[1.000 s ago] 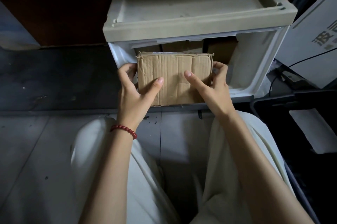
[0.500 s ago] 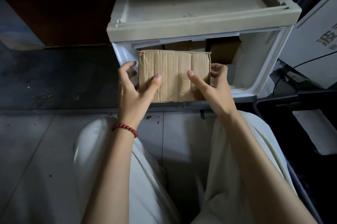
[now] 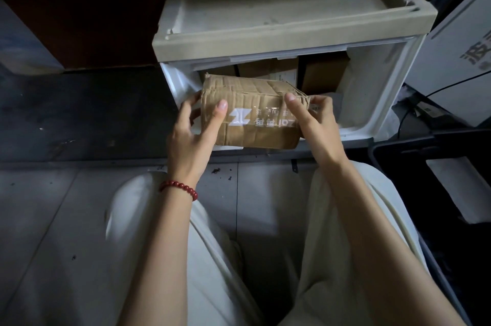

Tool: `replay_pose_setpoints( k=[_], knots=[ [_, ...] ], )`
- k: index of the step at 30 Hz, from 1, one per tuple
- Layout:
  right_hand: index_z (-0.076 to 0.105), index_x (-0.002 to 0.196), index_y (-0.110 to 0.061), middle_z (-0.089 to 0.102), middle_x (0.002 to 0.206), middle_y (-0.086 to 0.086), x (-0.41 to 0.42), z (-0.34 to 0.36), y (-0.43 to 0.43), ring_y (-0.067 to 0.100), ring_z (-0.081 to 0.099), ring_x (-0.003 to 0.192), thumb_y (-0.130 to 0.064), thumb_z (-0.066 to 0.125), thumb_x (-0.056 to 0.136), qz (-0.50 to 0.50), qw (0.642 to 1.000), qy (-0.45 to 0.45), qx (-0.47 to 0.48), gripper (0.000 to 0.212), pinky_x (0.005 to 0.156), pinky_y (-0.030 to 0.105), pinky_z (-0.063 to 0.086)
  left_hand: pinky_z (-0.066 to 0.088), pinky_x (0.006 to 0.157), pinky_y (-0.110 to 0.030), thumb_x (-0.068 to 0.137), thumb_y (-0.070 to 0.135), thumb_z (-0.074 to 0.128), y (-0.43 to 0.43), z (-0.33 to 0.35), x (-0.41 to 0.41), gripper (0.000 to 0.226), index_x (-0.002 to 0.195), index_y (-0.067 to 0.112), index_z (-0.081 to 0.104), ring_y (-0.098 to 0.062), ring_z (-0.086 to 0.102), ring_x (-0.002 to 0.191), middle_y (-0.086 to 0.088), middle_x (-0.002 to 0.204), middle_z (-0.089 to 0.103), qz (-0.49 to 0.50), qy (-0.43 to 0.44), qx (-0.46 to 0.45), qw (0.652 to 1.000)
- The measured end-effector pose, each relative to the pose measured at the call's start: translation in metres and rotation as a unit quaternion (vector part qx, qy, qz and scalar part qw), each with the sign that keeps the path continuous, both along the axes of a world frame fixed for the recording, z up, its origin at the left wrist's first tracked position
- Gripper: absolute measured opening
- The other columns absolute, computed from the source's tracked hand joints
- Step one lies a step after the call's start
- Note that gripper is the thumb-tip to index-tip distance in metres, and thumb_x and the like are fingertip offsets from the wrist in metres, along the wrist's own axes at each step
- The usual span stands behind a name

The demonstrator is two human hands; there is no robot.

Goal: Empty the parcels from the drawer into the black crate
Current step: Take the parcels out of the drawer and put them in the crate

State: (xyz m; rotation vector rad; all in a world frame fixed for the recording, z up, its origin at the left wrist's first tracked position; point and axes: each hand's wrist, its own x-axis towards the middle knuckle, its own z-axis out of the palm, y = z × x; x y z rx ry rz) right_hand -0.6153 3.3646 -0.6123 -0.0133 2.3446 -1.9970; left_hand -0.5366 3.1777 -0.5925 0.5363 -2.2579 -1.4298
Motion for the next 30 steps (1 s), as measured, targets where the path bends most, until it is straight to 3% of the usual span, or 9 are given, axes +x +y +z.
replay_pose_setpoints(
  k=[3,6,8,10,13,18,22,27,30],
  knots=[
    [0.050,0.117,-0.029,0.065,0.101,-0.012,0.000,0.000,0.000,-0.001,0.061,0.095,-0.063,0.060,0.082,0.007,1.000,0.003,-0.017,0.051,0.078,0.021,0.045,0.044,0.083,-0.019,0.073,0.074,0.049,0.000,0.001,-0.001,0.055,0.118,0.043,0.057,-0.001,0.055,0.108,0.014,0.118,0.061,-0.001,-0.011,0.007,1.000],
    [0.057,0.121,-0.033,0.064,0.107,-0.016,0.001,0.004,0.001,-0.011,0.059,0.090,-0.068,0.053,0.079,0.017,0.999,0.009,-0.032,0.054,0.075,0.015,0.043,0.050,0.088,-0.025,0.074,0.074,0.048,0.001,0.001,-0.002,0.049,0.117,0.052,0.051,0.003,0.056,0.105,0.016,0.115,0.061,-0.016,-0.018,0.031,0.999],
    [0.058,0.121,-0.039,0.065,0.110,-0.018,-0.001,0.005,0.003,-0.006,0.060,0.100,-0.073,0.051,0.075,0.026,0.998,-0.012,-0.054,0.058,0.087,0.025,0.047,0.050,0.083,-0.014,0.078,0.068,0.052,0.002,-0.001,-0.002,0.056,0.129,0.044,0.047,0.011,0.058,0.098,0.014,0.117,0.061,-0.009,-0.010,0.023,1.000],
    [0.052,0.127,-0.038,0.063,0.117,-0.011,-0.003,0.003,0.003,0.009,0.060,0.109,-0.078,0.050,0.071,0.034,0.998,-0.025,-0.045,0.069,0.098,0.040,0.048,0.039,0.062,0.003,0.082,0.062,0.058,0.004,-0.002,-0.002,0.062,0.134,0.033,0.042,0.023,0.055,0.079,0.012,0.110,0.063,0.004,0.003,0.006,1.000],
    [0.041,0.138,-0.034,0.057,0.124,-0.006,-0.004,-0.002,0.001,0.015,0.057,0.114,-0.071,0.057,0.075,0.045,0.998,-0.034,-0.010,0.074,0.101,0.045,0.047,0.045,0.066,-0.003,0.082,0.056,0.062,0.004,-0.004,-0.005,0.053,0.126,0.031,0.046,0.013,0.061,0.087,0.014,0.109,0.063,-0.001,0.004,0.017,1.000],
    [0.037,0.141,-0.031,0.053,0.108,-0.014,-0.009,-0.009,-0.001,0.013,0.061,0.104,-0.045,0.063,0.087,0.050,0.998,-0.007,0.030,0.062,0.077,0.025,0.051,0.046,0.090,-0.023,0.085,0.048,0.064,0.001,-0.006,-0.008,0.046,0.127,0.037,0.050,-0.008,0.052,0.115,0.010,0.127,0.055,-0.007,0.007,-0.022,1.000],
    [0.038,0.130,-0.026,0.054,0.102,-0.014,-0.007,-0.010,-0.003,0.002,0.059,0.094,-0.052,0.068,0.081,0.029,0.999,-0.024,0.016,0.063,0.069,0.020,0.048,0.037,0.067,0.000,0.082,0.052,0.066,0.000,-0.006,-0.008,0.060,0.135,0.040,0.043,-0.004,0.045,0.117,0.010,0.135,0.044,-0.015,0.011,-0.035,0.999],
    [0.047,0.114,-0.025,0.060,0.098,-0.017,-0.006,-0.006,-0.002,-0.008,0.058,0.086,-0.060,0.062,0.083,0.004,1.000,-0.026,0.000,0.048,0.060,0.009,0.044,0.037,0.069,0.005,0.080,0.044,0.072,0.004,-0.012,-0.010,0.059,0.129,0.029,0.044,0.003,0.055,0.107,0.013,0.126,0.056,-0.009,0.031,-0.014,0.999],
    [0.049,0.113,-0.025,0.063,0.099,-0.014,-0.006,-0.004,0.000,-0.006,0.061,0.085,-0.054,0.064,0.085,-0.012,1.000,-0.012,-0.014,0.043,0.056,0.003,0.042,0.037,0.065,0.005,0.082,0.042,0.070,0.005,-0.015,-0.015,0.052,0.126,0.030,0.046,0.020,0.053,0.093,0.015,0.122,0.059,-0.022,0.018,-0.035,0.999]
  ],
)
